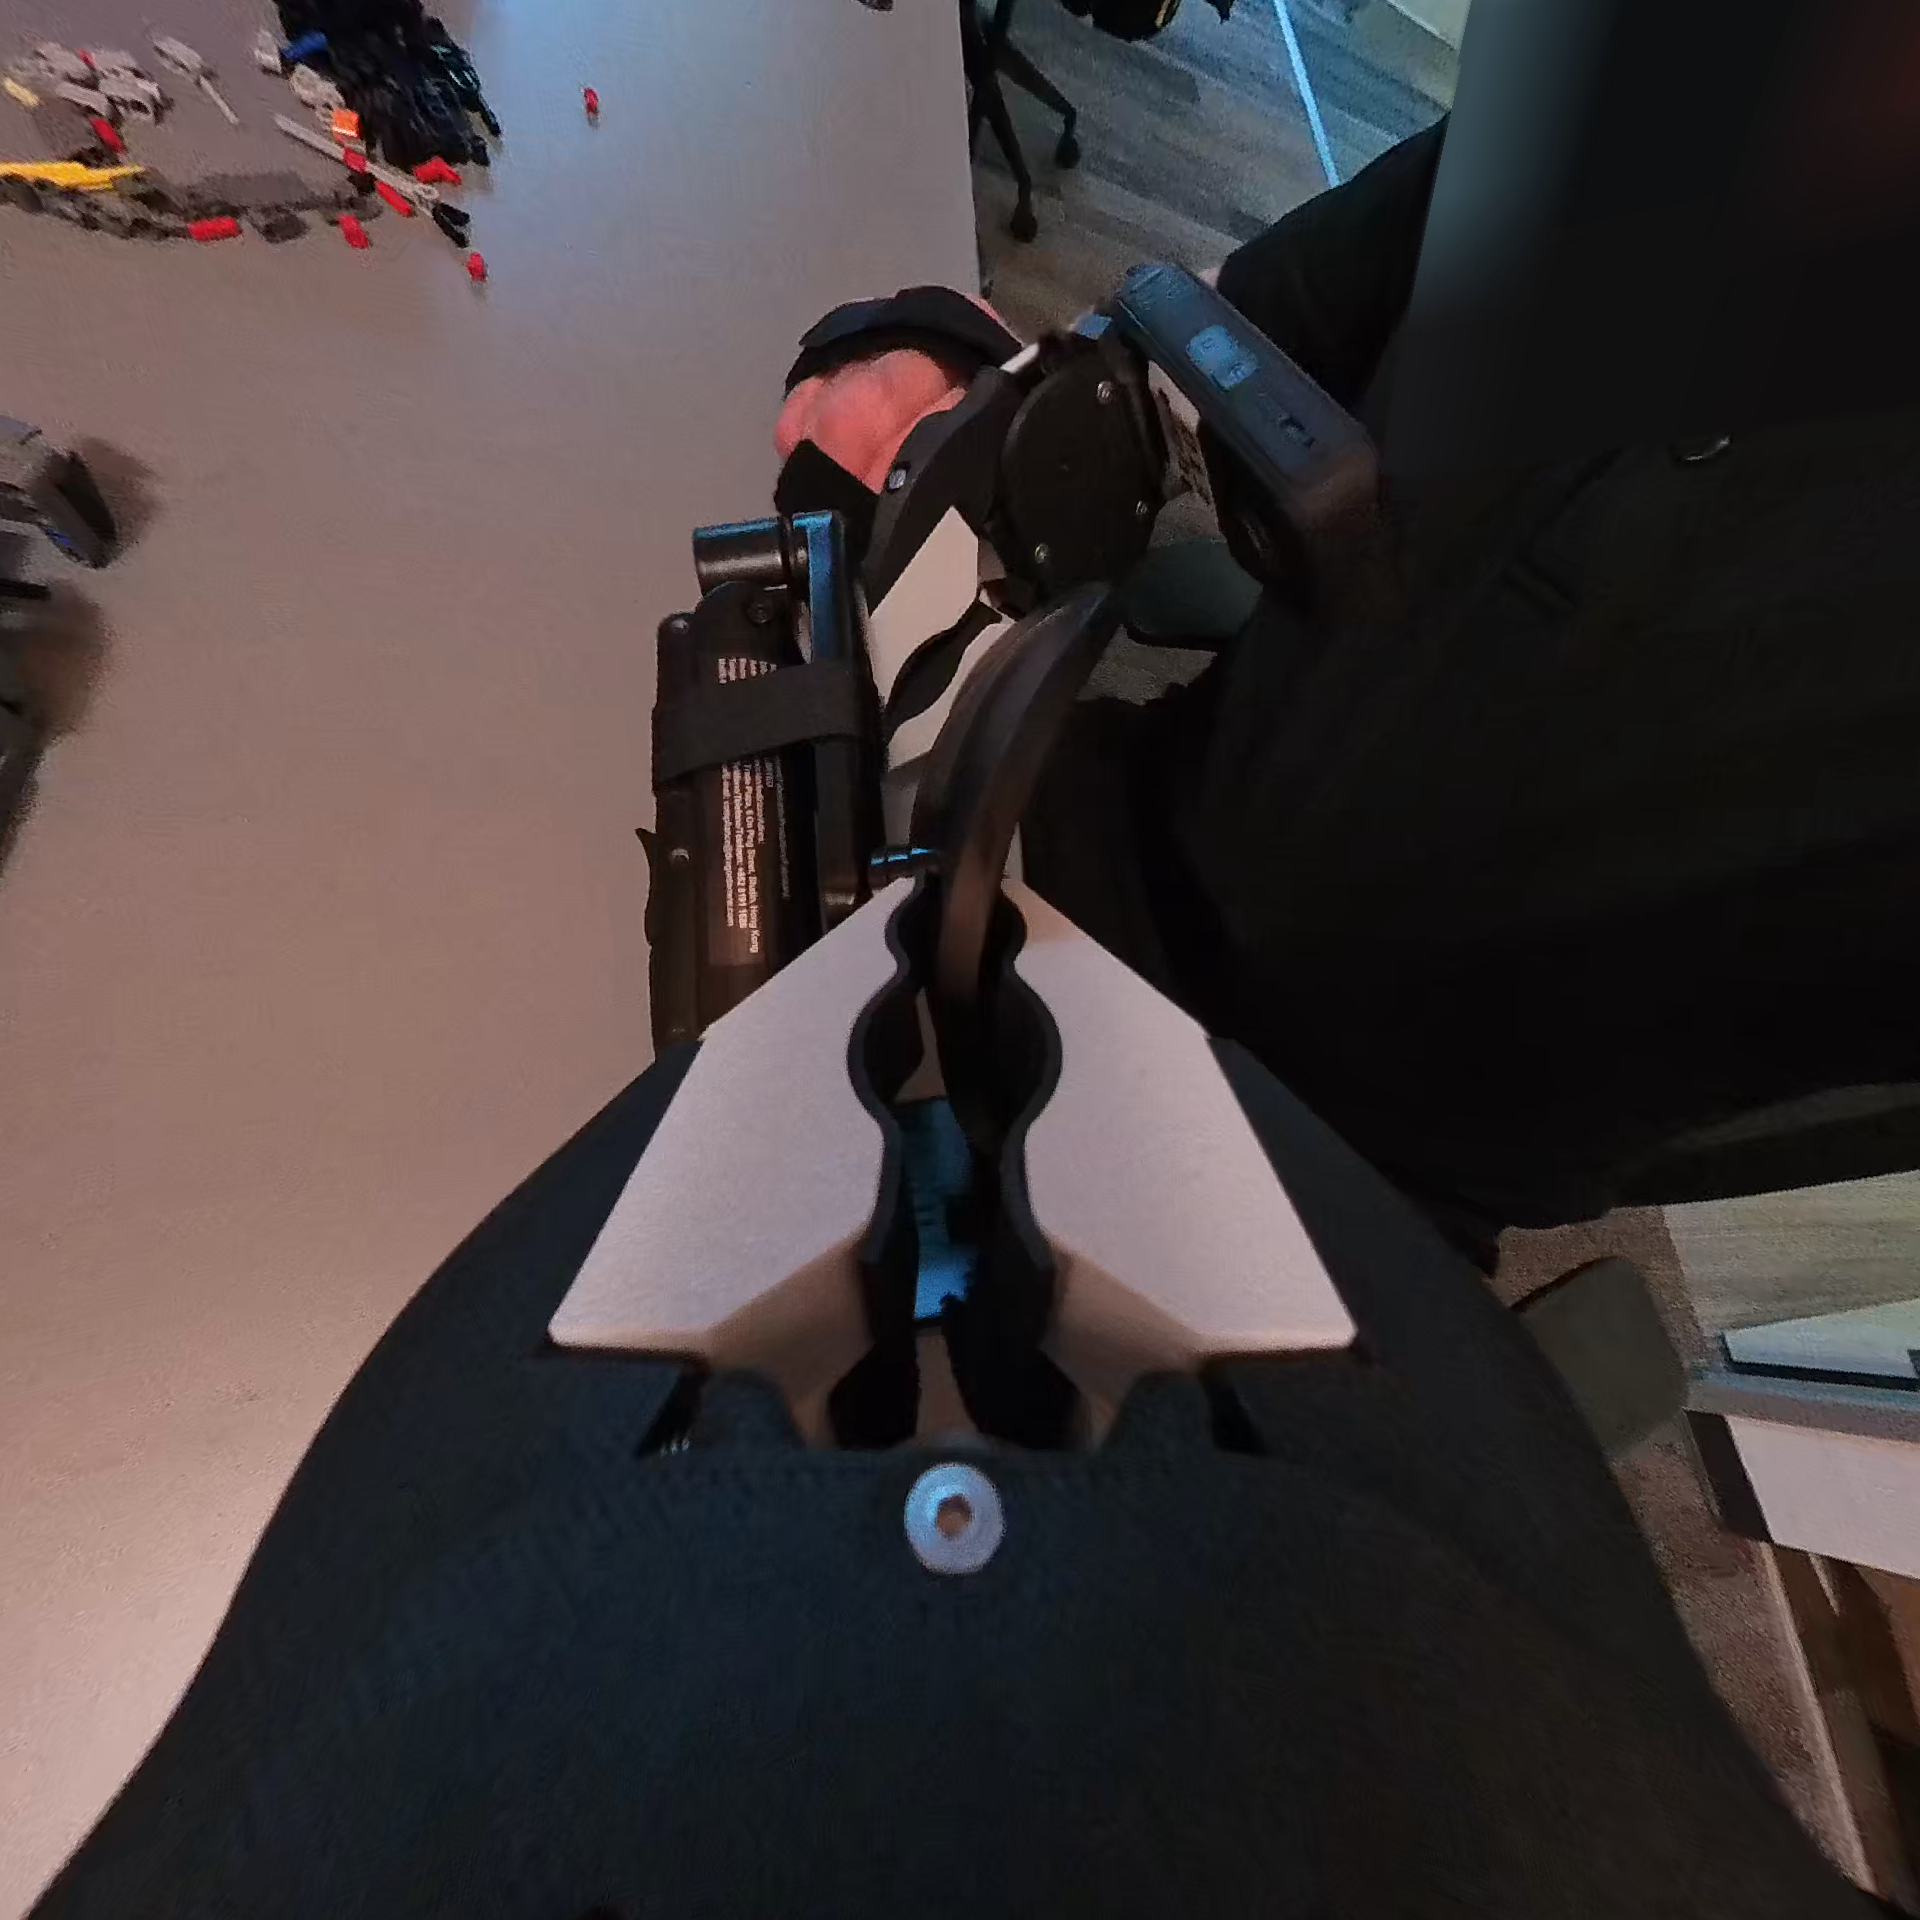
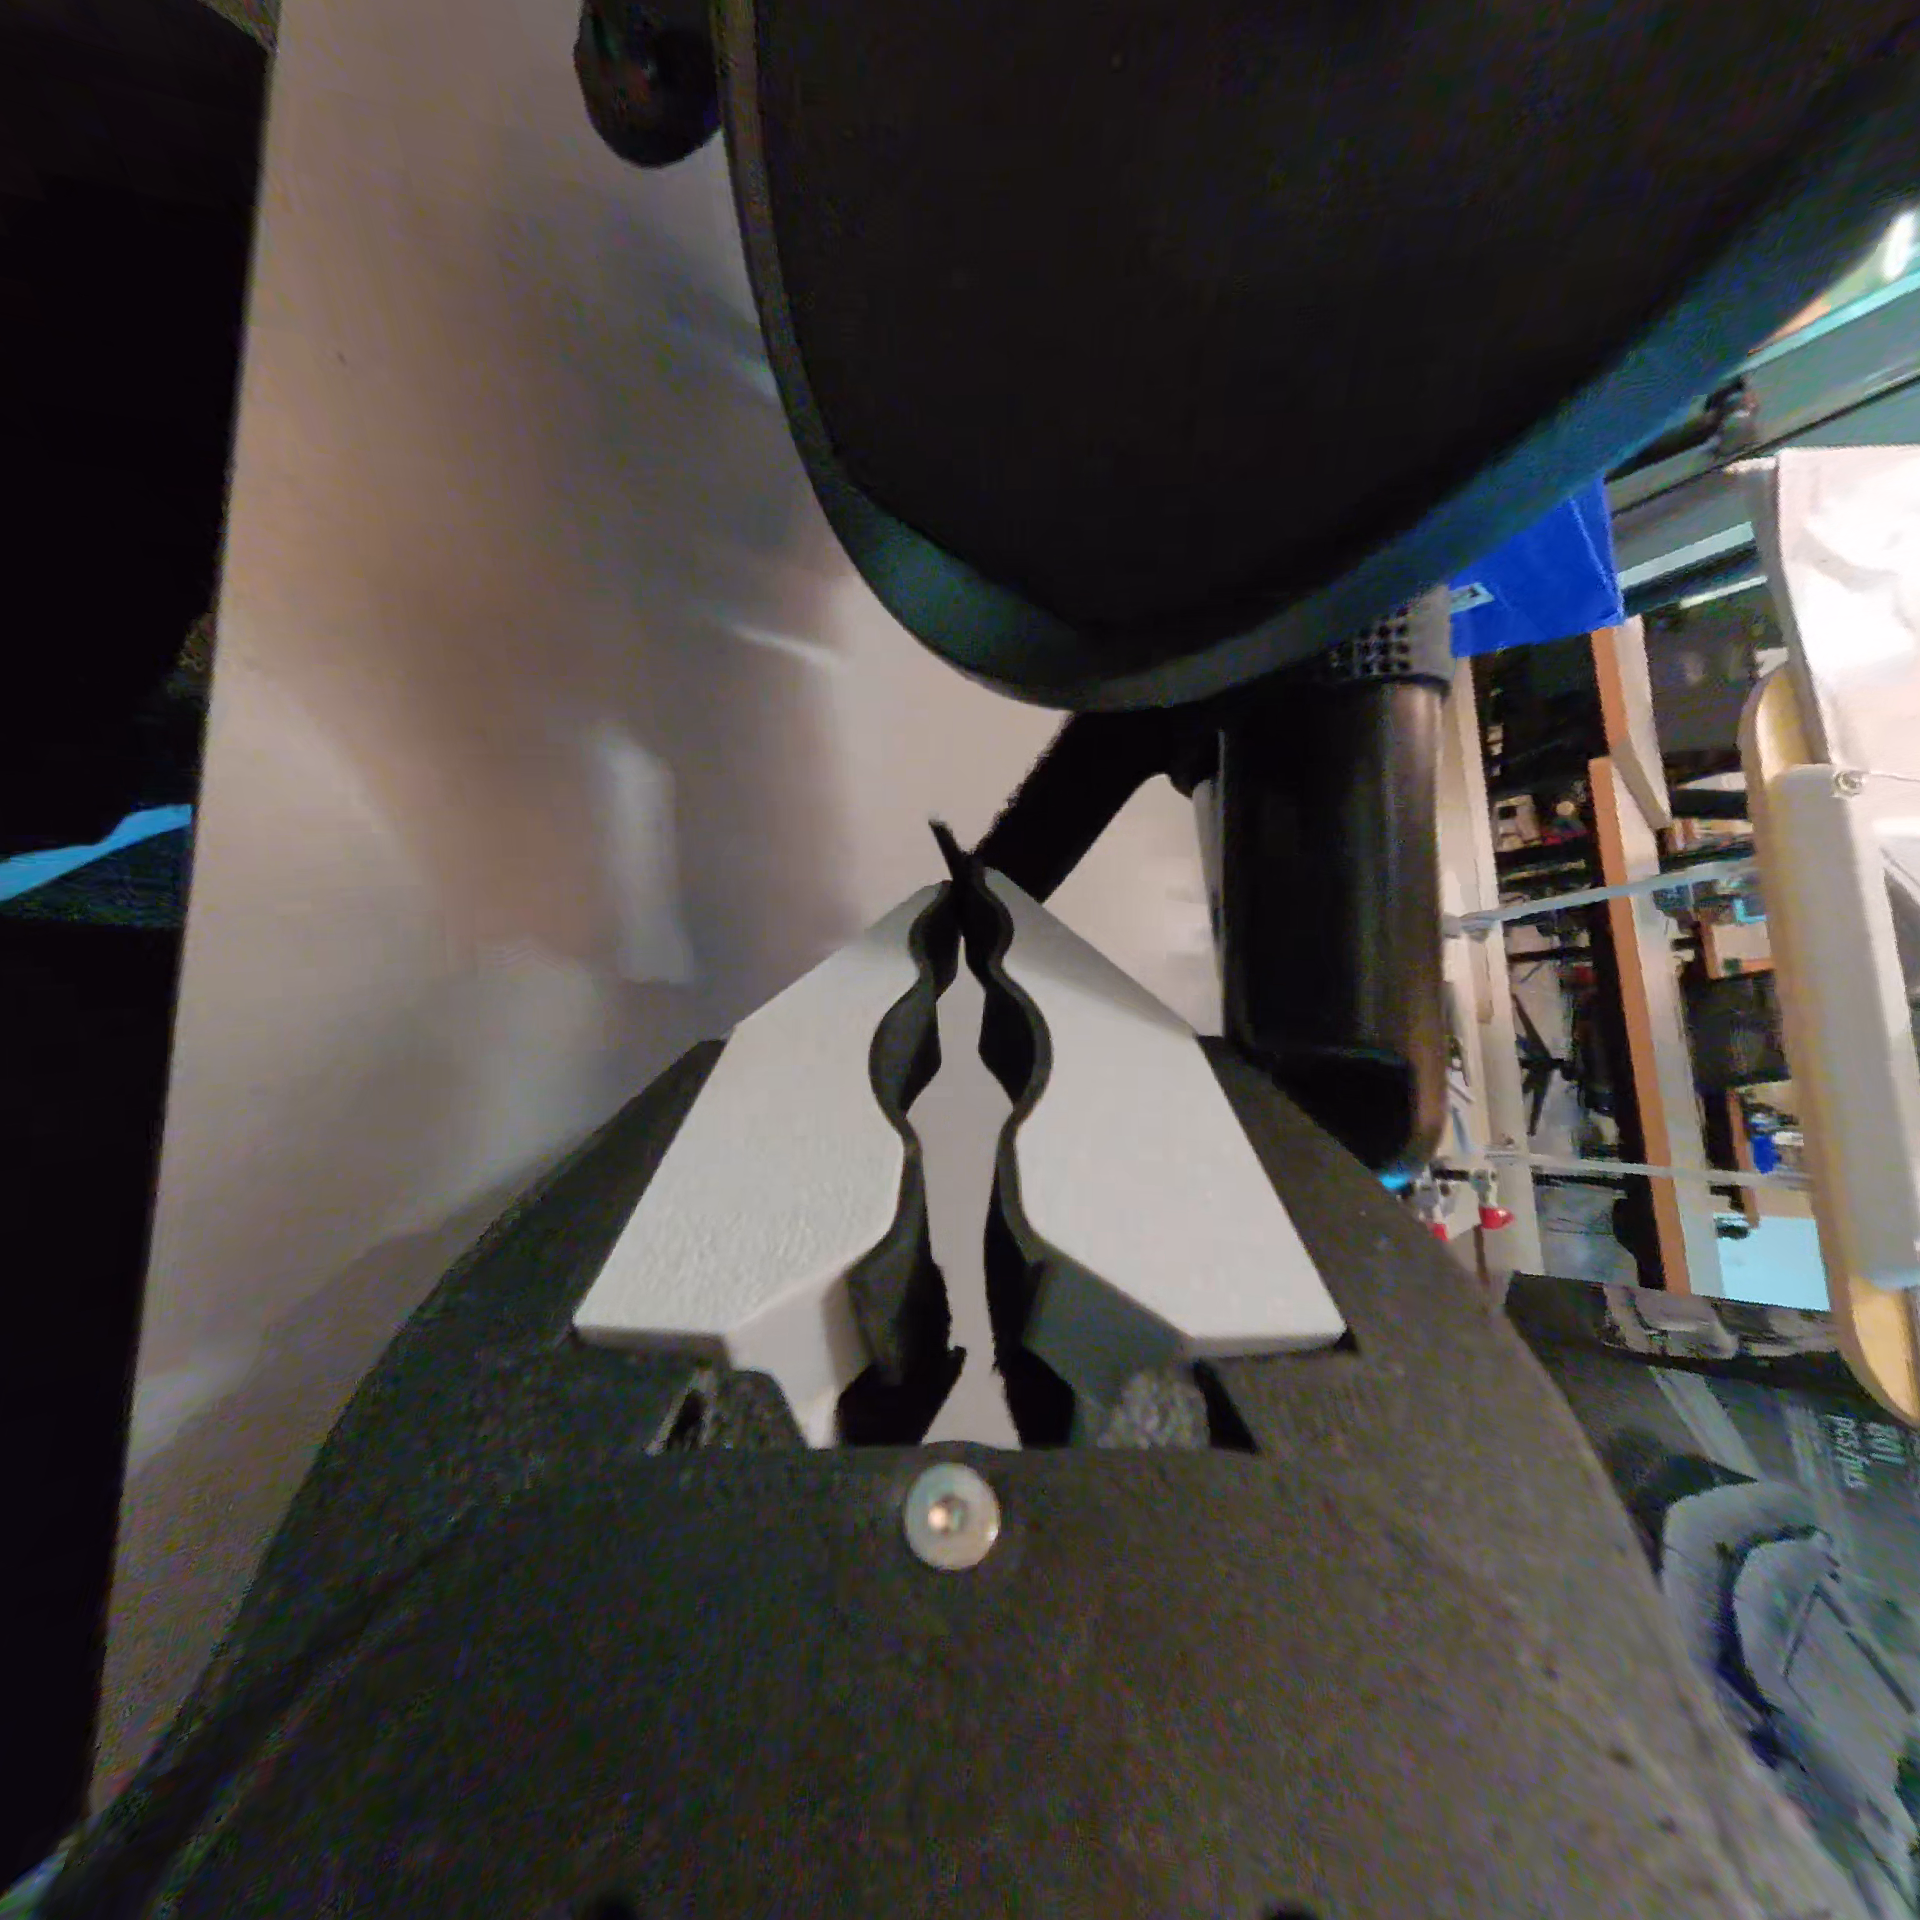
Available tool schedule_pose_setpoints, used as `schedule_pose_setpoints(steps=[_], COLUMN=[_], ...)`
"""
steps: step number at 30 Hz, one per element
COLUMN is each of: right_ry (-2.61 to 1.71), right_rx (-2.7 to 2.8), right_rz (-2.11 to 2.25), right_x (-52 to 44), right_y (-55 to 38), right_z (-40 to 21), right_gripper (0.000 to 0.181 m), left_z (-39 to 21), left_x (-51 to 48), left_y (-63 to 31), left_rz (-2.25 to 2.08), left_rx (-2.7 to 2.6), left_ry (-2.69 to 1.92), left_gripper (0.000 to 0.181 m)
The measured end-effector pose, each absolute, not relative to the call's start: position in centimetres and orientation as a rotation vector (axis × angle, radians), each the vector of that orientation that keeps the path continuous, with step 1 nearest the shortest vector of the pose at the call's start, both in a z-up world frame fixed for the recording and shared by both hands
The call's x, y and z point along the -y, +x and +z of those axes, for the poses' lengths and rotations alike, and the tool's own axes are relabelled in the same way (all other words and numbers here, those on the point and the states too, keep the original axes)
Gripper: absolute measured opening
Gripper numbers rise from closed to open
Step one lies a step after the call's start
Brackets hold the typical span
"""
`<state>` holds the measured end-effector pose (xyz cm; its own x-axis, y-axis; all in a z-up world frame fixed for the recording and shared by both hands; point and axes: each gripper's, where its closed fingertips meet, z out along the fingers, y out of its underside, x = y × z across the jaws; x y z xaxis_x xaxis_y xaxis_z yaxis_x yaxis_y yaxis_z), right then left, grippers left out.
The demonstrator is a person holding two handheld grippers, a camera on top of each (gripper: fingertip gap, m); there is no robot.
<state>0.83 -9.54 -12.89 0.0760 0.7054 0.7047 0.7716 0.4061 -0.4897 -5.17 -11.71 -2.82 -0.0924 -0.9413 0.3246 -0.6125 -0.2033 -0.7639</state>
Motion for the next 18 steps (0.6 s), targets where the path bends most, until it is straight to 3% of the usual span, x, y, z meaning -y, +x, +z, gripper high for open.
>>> schedule_pose_setpoints(steps=[10, 12, 18], right_ry=[-1.242, -1.356, -1.503], right_rx=[1.778, 1.784, 1.598], right_rz=[-0.209, -0.235, 0.002], right_x=[9.0, 6.8, 3.4], right_y=[1.9, 3.7, 5.2], right_z=[-14.8, -16.1, -12.3], right_gripper=[0.000, 0.000, 0.000], left_z=[-2.2, 0.8, -0.7], left_x=[12.6, 13.0, 13.4], left_y=[-4.0, -4.0, -2.7], left_rz=[-1.295, -1.420, -1.345], left_rx=[-1.649, -1.577, -1.679], left_ry=[-1.736, -1.610, -1.604], left_gripper=[0.006, 0.006, 0.007])
